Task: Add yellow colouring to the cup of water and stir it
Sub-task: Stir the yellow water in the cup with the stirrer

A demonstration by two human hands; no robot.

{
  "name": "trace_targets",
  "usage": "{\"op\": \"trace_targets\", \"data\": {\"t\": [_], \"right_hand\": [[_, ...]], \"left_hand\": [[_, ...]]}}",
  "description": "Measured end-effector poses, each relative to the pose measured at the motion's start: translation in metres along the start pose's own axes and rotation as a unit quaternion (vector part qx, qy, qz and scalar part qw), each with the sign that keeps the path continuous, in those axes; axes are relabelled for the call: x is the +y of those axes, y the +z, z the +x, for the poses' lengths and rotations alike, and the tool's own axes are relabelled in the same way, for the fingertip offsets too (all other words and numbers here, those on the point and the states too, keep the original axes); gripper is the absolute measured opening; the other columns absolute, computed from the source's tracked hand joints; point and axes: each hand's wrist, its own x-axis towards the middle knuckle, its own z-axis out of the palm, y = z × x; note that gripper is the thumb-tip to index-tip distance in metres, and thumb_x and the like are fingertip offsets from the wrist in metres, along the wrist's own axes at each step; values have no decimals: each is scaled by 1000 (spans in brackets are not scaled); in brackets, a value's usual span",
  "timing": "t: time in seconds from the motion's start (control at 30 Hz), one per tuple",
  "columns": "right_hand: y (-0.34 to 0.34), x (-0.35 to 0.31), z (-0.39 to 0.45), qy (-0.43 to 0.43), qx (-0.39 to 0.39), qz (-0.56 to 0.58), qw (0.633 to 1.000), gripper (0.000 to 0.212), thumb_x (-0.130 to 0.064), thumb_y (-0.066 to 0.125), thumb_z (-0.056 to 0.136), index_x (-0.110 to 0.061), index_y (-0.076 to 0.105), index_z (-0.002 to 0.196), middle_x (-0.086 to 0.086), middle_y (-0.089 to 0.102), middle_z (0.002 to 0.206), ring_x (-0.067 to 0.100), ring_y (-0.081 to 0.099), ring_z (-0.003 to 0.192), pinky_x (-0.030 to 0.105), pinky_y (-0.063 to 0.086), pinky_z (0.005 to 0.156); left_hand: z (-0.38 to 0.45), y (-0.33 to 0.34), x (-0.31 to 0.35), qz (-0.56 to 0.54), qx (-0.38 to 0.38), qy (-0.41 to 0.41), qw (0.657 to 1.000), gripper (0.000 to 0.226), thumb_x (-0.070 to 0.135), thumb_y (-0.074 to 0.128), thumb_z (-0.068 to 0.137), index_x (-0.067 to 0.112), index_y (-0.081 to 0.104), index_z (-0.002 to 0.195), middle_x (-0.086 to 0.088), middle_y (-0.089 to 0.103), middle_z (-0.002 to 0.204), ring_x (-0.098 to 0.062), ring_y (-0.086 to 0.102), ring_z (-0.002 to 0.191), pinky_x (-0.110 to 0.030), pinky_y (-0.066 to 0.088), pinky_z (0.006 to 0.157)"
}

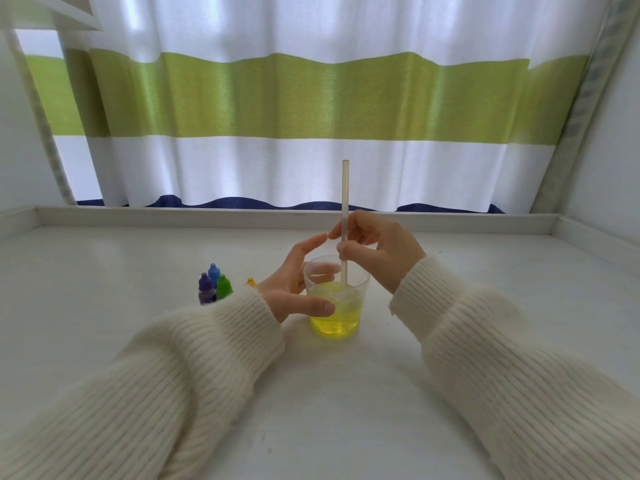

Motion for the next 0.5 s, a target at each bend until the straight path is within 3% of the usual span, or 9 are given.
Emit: {"op": "trace_targets", "data": {"t": [0.23,0.37,0.5], "right_hand": [[2,-1,0,-13,-9,19,1000,15,-25,62,80,-38,57,77,-10,65,76,5,61,76,23,50,77],[1,-1,0,-16,-9,15,1000,14,-25,62,81,-38,57,79,-13,64,76,2,60,77,17,47,75],[1,1,0,-15,-2,-10,1000,11,-26,61,82,-36,57,84,-17,61,75,-4,57,75,7,40,68]], "left_hand": [[1,-1,-1,17,-9,5,1000,92,3,75,53,60,30,111,18,63,104,3,56,100,-21,50,76],[1,1,0,20,-7,6,1000,89,7,77,52,70,36,100,14,57,110,3,54,102,-20,49,75],[1,0,0,15,-3,-2,1000,91,7,77,52,61,31,108,16,58,110,1,53,103,-22,48,78]]}}
